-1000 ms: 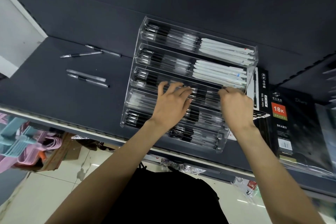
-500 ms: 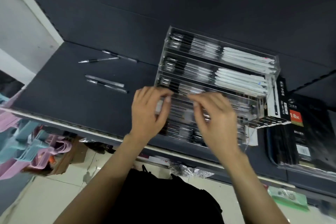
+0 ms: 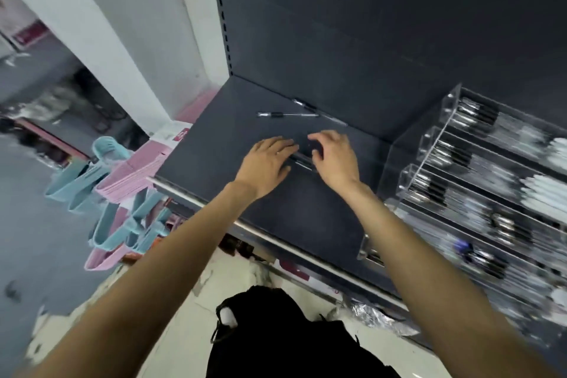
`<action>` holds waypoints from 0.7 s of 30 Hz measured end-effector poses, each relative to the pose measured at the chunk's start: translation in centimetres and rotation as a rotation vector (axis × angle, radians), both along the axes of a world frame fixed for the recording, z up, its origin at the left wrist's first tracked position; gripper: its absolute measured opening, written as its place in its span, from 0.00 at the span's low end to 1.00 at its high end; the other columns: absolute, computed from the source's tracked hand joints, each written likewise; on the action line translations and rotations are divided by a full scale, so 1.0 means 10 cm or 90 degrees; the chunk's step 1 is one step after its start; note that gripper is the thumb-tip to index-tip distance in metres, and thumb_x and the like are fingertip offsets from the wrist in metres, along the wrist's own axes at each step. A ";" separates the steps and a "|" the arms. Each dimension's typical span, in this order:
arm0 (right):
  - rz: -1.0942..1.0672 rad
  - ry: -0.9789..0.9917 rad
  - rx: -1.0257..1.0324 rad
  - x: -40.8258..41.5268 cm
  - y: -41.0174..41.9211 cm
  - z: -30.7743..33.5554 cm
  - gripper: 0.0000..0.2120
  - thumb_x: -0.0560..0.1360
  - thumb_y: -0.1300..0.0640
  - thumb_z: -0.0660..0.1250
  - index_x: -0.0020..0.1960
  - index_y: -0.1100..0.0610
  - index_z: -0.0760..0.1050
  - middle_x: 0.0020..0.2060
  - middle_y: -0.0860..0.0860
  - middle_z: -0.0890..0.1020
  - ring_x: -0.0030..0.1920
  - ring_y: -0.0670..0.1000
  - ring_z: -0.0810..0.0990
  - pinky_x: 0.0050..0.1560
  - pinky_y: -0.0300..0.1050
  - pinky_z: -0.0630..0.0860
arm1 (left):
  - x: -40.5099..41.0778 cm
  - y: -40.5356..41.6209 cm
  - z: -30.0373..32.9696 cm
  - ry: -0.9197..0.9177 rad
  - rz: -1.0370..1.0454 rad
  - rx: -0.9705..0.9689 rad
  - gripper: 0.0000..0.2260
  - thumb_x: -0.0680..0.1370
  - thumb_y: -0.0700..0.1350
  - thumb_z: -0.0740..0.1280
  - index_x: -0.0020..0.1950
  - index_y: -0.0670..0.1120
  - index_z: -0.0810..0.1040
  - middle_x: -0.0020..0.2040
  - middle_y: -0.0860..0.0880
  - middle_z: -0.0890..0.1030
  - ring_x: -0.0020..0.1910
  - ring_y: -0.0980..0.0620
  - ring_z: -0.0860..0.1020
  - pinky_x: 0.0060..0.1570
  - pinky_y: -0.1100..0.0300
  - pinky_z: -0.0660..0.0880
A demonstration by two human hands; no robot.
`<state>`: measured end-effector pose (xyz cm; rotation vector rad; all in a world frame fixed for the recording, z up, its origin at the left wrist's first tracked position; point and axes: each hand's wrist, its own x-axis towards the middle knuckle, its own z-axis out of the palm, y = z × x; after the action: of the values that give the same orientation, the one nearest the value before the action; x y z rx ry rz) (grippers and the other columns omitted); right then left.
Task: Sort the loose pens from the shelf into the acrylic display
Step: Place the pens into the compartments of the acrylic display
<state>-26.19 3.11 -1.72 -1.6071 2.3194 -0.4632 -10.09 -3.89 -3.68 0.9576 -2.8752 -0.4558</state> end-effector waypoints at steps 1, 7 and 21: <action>-0.006 0.030 0.016 -0.06 -0.15 -0.02 0.17 0.78 0.61 0.61 0.66 0.54 0.71 0.64 0.54 0.73 0.64 0.57 0.69 0.62 0.50 0.69 | -0.07 -0.05 -0.03 -0.025 -0.013 -0.016 0.22 0.81 0.47 0.60 0.75 0.50 0.64 0.74 0.51 0.66 0.74 0.47 0.62 0.72 0.52 0.53; -0.042 0.112 0.126 -0.23 -0.71 -0.07 0.22 0.80 0.51 0.59 0.72 0.53 0.61 0.65 0.60 0.69 0.61 0.64 0.69 0.62 0.56 0.66 | 0.06 -0.20 -0.10 0.059 -0.052 -0.072 0.13 0.65 0.40 0.78 0.48 0.48 0.84 0.45 0.48 0.82 0.44 0.44 0.81 0.51 0.50 0.79; -0.012 0.094 0.168 0.02 -0.46 0.07 0.11 0.79 0.55 0.63 0.57 0.60 0.75 0.53 0.58 0.80 0.54 0.60 0.78 0.48 0.47 0.71 | 0.22 -0.12 0.17 -0.116 0.072 0.094 0.09 0.80 0.48 0.63 0.57 0.47 0.78 0.52 0.48 0.81 0.50 0.47 0.79 0.50 0.56 0.74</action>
<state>-26.02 -1.45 -1.02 -1.5373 2.3845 -0.0398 -7.91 -5.10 -1.99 1.2387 -2.9593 -0.6088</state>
